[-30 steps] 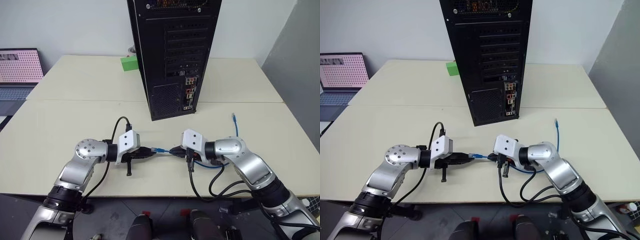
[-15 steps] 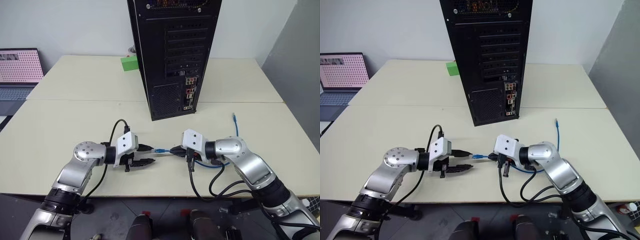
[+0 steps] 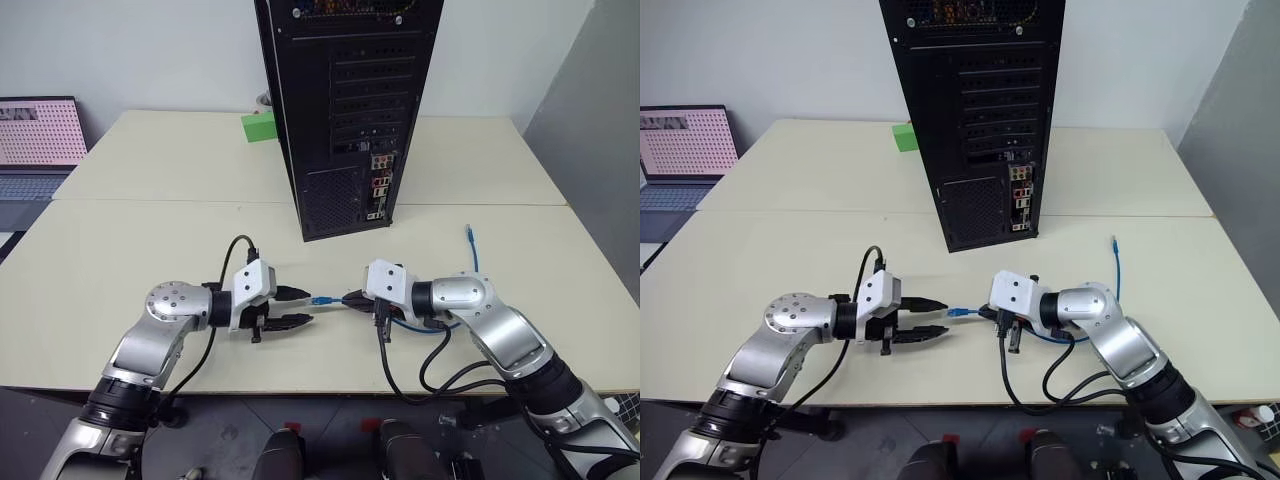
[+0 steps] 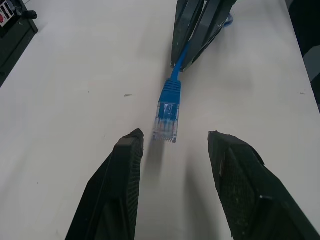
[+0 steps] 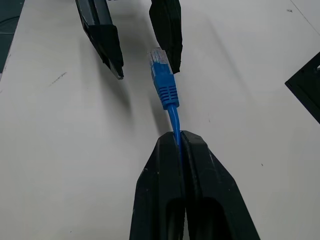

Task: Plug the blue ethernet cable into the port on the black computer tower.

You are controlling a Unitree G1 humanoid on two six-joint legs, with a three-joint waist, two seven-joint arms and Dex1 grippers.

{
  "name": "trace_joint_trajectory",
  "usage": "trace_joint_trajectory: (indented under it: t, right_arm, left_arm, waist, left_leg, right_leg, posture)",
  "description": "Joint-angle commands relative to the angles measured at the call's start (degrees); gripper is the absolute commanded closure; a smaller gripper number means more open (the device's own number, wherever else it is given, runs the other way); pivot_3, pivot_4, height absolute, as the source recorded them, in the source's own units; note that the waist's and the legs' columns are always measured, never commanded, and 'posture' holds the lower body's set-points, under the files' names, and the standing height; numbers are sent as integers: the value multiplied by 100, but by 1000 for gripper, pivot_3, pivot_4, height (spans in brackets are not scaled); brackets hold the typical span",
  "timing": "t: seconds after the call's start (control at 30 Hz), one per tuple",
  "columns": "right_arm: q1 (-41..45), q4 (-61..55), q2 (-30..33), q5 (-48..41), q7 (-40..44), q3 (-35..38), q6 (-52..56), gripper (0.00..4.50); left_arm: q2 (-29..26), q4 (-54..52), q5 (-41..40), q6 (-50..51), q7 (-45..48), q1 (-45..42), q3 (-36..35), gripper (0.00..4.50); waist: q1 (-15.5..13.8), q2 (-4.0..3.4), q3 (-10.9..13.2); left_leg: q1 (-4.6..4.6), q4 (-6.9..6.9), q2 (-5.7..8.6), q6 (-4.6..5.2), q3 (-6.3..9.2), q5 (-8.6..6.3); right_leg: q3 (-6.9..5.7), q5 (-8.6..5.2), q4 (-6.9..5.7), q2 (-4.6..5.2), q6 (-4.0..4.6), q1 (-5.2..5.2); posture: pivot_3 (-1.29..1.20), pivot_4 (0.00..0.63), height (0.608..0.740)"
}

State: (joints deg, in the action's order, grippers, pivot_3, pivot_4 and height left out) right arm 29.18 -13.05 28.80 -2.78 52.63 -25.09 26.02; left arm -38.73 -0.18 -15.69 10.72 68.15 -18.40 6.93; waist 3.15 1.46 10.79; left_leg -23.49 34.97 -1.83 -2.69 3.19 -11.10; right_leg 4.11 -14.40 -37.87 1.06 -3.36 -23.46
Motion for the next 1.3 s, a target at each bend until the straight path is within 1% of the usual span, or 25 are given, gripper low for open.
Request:
trace_joint_trajectory:
  t: [0.03, 0.1, 0.13, 0.2, 0.33, 0.4, 0.63, 0.7, 0.73, 0.83, 0.87, 0.9, 0.93, 1.0, 1.07, 1.13, 1.2, 1.23, 1.3]
  right_arm:
    - [60, -88, 29, 44, 63, 24, -142, 4500]
    - [61, -95, 26, 49, 69, 22, -147, 4500]
    - [61, -99, 23, 50, 72, 21, -147, 4500]
    - [62, -107, 20, 55, 77, 15, -148, 4500]
    - [77, -82, 3, 80, 91, 1, -166, 4500]
    - [80, -83, 5, 102, 104, -8, -176, 4500]
    - [77, -91, 10, 122, 182, 3, -143, 4500]
    - [83, -86, 92, 104, 315, -10, -182, 3996]
    - [77, -85, 160, 101, 399, -12, -218, 3892]
    - [64, -167, 399, -31, 680, 116, -211, 3057]
    - [59, -215, 488, -117, 773, 194, -171, 2853]
    - [35, -270, 581, -209, 847, 290, -126, 2535]
    - [0, -318, 672, -306, 908, 402, -81, 2457]
    - [-167, -459, 878, -619, 1034, 705, 127, 2080]
    - [-399, -654, 1028, -1056, 1115, 1072, 495, 1593]
    - [-602, -882, 1012, -1544, 1034, 1436, 963, 1145]
    - [-766, -1071, 878, -2022, 844, 1771, 1462, 729]
    - [-830, -1147, 805, -2216, 735, 1897, 1681, 676]
    - [-905, -1253, 691, -2495, 555, 2060, 2014, 676]
  left_arm:
    - [45, -127, -35, -88, -9, -72, -14, 2298]
    - [56, -115, -18, -116, -3, -84, -9, 2298]
    - [68, -107, -11, -135, -14, -92, -13, 2660]
    - [85, -94, -5, -144, -25, -108, -15, 2989]
    - [113, -47, 14, -165, -32, -147, -19, 3982]
    - [121, -38, 23, -193, -41, -155, -19, 4220]
    - [118, -69, 96, -315, -26, -109, 24, 4228]
    - [118, -81, 108, -368, -9, -88, 33, 4228]
    - [124, -90, 116, -398, -5, -84, 44, 4228]
    - [173, -109, 174, -664, -18, -77, 84, 4228]
    - [206, -100, 222, -820, -49, -81, 89, 4228]
    - [248, -111, 250, -923, -87, -83, 94, 4228]
    - [293, -122, 276, -1019, -132, -88, 99, 4228]
    - [367, -146, 418, -1306, -225, -73, 148, 4228]
    - [423, -98, 705, -1843, -360, -41, 228, 4228]
    - [542, 25, 993, -2558, -593, -15, 264, 4228]
    - [623, 266, 1370, -3574, -828, 1, 339, 4228]
    - [643, 459, 1655, -4350, -1016, -15, 364, 4228]
    - [705, 791, 1965, -5376, -1313, -30, 371, 4228]
  waist:
    - [0, 0, 0]
    - [0, 0, 0]
    - [0, 0, 0]
    - [-1, 0, 0]
    - [-1, 0, 0]
    - [-1, 0, 0]
    - [-1, 0, 0]
    - [-2, 0, 0]
    - [-2, 0, 0]
    - [-3, 0, 0]
    - [-5, 0, 0]
    - [-5, 0, 0]
    - [-7, 0, 0]
    - [-14, 0, 0]
    - [-45, 0, 0]
    - [-72, 0, 0]
    - [-90, 0, 0]
    - [-83, 0, 0]
    - [-90, -1, 0]
  left_leg:
    - [0, 0, 0, 0, 0, 0]
    - [0, 0, 0, 0, 0, 0]
    - [0, 0, 0, 0, 0, 0]
    - [0, 0, 0, 0, 0, 0]
    - [0, 0, 0, 0, 0, 0]
    - [0, 0, 0, 0, 0, 0]
    - [0, 0, 0, 0, 0, 0]
    - [0, 0, 0, 0, 0, 0]
    - [0, 0, 0, 0, 0, 0]
    - [0, 0, 0, 0, 0, 0]
    - [0, 0, 0, 0, 0, 0]
    - [0, 0, 0, 0, 0, 0]
    - [0, 0, 0, 0, 0, 0]
    - [-1, 0, 0, 0, 0, 0]
    - [-2, 1, 1, 0, 0, 0]
    - [-5, 1, 1, 0, 1, 0]
    - [-5, 1, 1, 0, 1, 0]
    - [-4, 1, 0, 0, 1, 0]
    - [3, 2, 0, 0, 1, 0]
  right_leg:
    - [0, 0, 0, 0, 0, 0]
    - [0, 0, 0, 0, 0, 0]
    - [0, 0, 0, 0, 0, 0]
    - [0, 0, 0, 0, 0, 0]
    - [0, 0, 0, 0, 0, 0]
    - [0, 0, 0, 0, 0, 0]
    - [0, 0, 0, 0, 0, 0]
    - [0, 0, 0, 0, 0, 0]
    - [0, 0, 0, 0, 0, 0]
    - [0, 0, 1, 0, 0, 0]
    - [0, 0, 1, 0, 0, 0]
    - [0, 0, 2, 0, 0, 1]
    - [0, 0, 2, 0, 0, 1]
    - [0, 0, 2, 0, 0, 1]
    - [1, 0, 4, 1, 0, 2]
    - [0, 1, 7, 1, -1, 3]
    - [1, 2, 7, 1, -1, 3]
    - [2, 2, 7, 1, -2, 3]
    - [2, 2, 3, 1, -2, 5]
  posture:
    - [0, 150, 740]
    - [0, 150, 740]
    - [0, 150, 740]
    - [0, 150, 740]
    - [0, 150, 740]
    - [0, 150, 740]
    - [0, 150, 740]
    - [0, 150, 740]
    - [0, 150, 740]
    - [0, 150, 740]
    - [0, 150, 740]
    - [0, 150, 740]
    - [0, 150, 740]
    - [0, 150, 740]
    - [0, 150, 740]
    - [0, 150, 740]
    - [0, 150, 740]
    - [0, 150, 740]
    - [0, 150, 740]
